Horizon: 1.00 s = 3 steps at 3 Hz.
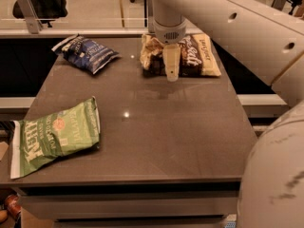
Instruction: Move brown chip bag near green jalapeno chip bag
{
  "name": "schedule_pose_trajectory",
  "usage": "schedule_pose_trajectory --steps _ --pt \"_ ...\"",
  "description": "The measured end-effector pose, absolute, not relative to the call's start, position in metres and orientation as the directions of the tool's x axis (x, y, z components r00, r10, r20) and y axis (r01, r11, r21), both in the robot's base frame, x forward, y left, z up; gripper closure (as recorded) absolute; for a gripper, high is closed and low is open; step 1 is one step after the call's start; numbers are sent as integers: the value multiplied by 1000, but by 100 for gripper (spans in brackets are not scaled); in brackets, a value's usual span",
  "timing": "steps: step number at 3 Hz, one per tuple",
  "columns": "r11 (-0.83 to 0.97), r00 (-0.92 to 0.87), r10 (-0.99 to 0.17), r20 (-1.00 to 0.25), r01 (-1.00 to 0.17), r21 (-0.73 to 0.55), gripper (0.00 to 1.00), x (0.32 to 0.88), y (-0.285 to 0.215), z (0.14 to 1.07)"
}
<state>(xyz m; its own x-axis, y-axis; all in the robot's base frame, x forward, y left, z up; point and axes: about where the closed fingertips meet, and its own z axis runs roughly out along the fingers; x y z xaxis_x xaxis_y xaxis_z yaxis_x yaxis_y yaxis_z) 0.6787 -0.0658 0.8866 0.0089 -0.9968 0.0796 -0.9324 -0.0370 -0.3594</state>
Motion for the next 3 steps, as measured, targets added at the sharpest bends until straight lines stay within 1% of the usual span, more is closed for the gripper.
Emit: schedule_pose_trajectory --steps 1,2,3 --pt "-6 -25 -997 73 -919 -395 0 684 -71 879" --pt "19 -49 -997 61 -908 -418 17 690 -76 873" --pt "31 -59 -997 53 -905 -424 39 692 -79 873"
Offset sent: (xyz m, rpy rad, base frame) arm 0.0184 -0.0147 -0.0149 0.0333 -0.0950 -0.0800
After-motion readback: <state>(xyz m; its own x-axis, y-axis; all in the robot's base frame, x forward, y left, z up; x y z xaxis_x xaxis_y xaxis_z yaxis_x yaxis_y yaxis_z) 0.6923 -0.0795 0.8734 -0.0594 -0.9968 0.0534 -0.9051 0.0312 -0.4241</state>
